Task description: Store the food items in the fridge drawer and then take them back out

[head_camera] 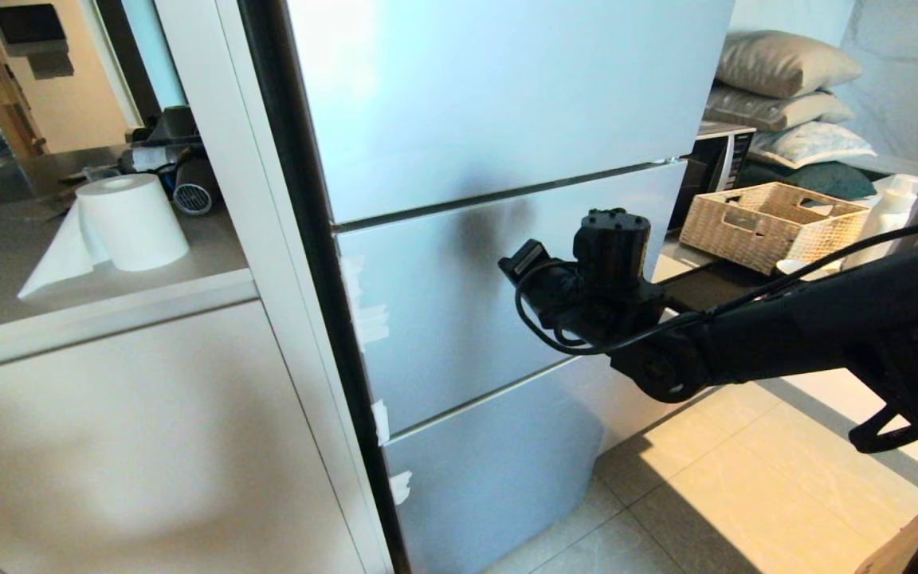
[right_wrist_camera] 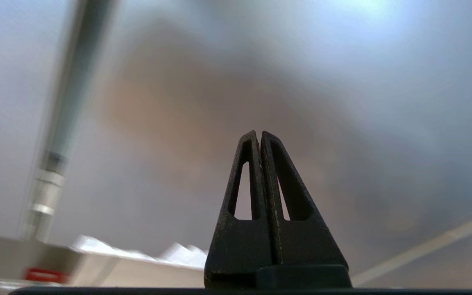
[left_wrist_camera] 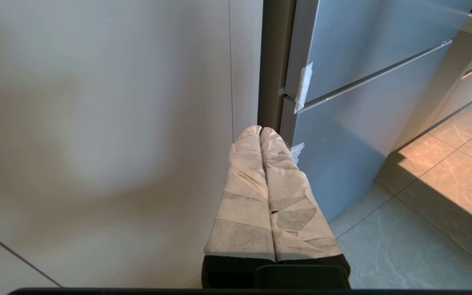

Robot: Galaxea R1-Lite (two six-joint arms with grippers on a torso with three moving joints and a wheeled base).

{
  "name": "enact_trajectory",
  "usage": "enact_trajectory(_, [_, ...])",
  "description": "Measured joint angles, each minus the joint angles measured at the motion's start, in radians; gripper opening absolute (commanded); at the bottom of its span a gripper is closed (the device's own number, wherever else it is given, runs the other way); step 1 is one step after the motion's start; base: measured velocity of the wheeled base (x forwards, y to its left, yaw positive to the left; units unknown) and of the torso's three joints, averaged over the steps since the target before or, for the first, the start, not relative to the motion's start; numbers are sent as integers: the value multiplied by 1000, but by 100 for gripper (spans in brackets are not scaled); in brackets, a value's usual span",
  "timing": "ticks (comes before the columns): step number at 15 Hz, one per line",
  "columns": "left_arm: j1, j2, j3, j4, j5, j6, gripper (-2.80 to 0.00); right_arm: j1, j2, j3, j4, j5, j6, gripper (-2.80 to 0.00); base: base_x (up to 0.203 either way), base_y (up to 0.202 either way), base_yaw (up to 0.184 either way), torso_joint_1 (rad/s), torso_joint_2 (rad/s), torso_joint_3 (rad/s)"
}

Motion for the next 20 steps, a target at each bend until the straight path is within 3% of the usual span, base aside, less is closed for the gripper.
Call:
enact_trajectory(4, [0, 0, 0, 0, 0, 0, -280, 11, -195, 270, -15, -4, -138, -280, 0, 0, 0, 0, 0, 0])
enact_trajectory(8, [0, 0, 0, 0, 1, 0, -280, 5, -598, 748, -48, -81, -383, -280, 0, 0, 0, 0, 0, 0])
enact_trajectory(10, [0, 0, 0, 0, 0, 0, -280, -68, -846, 929, -17, -105, -515, -280, 0, 0, 0, 0, 0, 0])
enact_trajectory(12, [1, 0, 0, 0, 0, 0, -280, -190, -1105, 1074, 72, -72, -624, -280, 0, 0, 0, 0, 0, 0])
enact_trajectory(16, [0, 0, 0, 0, 0, 0, -280, -397, -1610, 1298, 352, 82, -765, -280, 0, 0, 0, 0, 0, 0])
enact_trajectory(18, [-1, 0, 0, 0, 0, 0, -280, -478, -1825, 1352, 511, 136, -814, -280, 0, 0, 0, 0, 0, 0])
enact_trajectory(20, [0, 0, 0, 0, 1, 0, -280, -526, -2009, 1369, 687, 128, -857, -280, 0, 0, 0, 0, 0, 0])
